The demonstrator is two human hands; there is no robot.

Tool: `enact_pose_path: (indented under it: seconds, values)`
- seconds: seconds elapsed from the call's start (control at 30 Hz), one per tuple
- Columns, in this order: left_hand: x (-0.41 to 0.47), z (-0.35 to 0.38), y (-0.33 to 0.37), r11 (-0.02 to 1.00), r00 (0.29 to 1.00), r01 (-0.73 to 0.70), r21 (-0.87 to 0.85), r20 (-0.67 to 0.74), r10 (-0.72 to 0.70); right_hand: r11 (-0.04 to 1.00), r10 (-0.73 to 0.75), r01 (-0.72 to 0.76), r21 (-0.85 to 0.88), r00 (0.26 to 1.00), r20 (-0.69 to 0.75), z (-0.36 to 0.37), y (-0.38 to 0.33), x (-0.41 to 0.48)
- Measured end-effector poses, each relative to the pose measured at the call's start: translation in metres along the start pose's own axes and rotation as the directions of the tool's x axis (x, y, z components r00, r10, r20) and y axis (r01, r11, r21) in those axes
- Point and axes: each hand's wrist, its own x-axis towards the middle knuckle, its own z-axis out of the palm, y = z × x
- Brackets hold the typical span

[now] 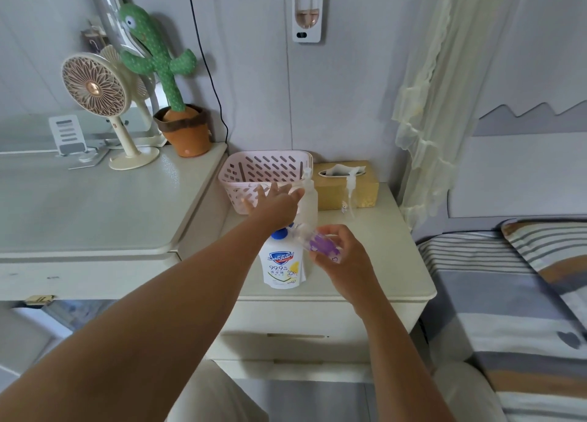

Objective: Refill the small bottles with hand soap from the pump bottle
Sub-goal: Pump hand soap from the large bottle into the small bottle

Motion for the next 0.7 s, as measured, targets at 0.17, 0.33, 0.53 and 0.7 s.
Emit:
enact_pose_path:
  seconds: [0.17,0.33,0.53,0.7]
  values:
    - [-0.002,-0.012,0.006,0.998,0.998,-0.061,0.003,0.008,0.061,0.998,0.023,-0.023,0.059,1.0,-0.003,0.001,-0.006,-0.005]
    - [-0.004,0.0,-0.004,1.0,1.0,-0.014,-0.018,0.002,0.014,0.998,0.023,-0.022,0.055,1.0,-0.005,0.004,-0.002,-0.008]
    - [-0.008,-0.005,0.001,1.0,0.999,0.008,-0.012,0.049,-0.007,0.997,0.041,-0.041,0.071,0.999,-0.001,0.006,-0.003,-0.01]
    - [-0.017,-0.021,0.011,1.0,0.998,-0.029,-0.004,0.061,0.029,0.997,0.037,-0.037,0.066,0.999,-0.01,0.007,-0.01,-0.01]
